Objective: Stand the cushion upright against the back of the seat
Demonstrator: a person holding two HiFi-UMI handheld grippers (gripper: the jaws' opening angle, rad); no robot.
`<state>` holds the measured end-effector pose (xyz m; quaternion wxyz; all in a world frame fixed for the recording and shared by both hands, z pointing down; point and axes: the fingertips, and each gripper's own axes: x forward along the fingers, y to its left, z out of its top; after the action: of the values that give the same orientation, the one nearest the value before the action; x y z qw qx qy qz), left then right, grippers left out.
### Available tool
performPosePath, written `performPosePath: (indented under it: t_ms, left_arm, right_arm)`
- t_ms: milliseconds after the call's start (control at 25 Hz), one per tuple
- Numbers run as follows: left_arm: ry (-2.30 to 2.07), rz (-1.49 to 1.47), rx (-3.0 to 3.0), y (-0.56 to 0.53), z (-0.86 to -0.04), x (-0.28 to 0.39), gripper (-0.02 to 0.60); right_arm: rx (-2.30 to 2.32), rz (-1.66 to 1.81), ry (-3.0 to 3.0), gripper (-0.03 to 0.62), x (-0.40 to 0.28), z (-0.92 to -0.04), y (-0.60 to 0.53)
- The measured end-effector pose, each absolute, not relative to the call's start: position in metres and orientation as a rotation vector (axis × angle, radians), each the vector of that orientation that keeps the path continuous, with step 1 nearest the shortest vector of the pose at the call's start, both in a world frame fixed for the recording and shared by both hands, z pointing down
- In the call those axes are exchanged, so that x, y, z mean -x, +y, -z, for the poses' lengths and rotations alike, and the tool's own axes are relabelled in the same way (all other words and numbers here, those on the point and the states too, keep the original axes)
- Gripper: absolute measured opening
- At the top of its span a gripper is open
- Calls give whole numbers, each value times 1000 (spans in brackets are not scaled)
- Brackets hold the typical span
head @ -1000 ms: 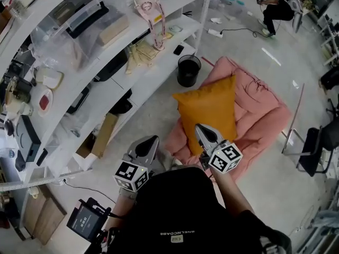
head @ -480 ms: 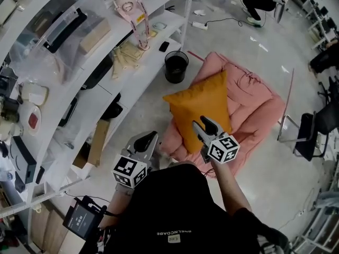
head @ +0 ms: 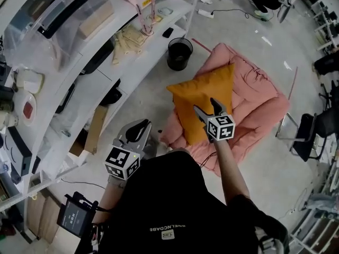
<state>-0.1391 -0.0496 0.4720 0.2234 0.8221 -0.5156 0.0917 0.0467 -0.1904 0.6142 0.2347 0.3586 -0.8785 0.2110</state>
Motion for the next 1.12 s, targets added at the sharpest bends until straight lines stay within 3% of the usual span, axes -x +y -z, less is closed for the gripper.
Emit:
performPosePath:
  t_ms: [280, 760, 1120]
  left_arm:
    - [-1489, -256, -2191, -45, -481, 159, 46]
    - [-1609, -252, -2085, -30, -480, 186, 44]
    - [-1648, -246, -2054, -26, -482, 196, 44]
  right_arm:
    - [-989, -473, -2263, 432, -54, -651, -229]
    - [-912, -455, -2121, 455, -48, -704, -264]
    - [-947, -553, -2078, 359, -46, -724, -275]
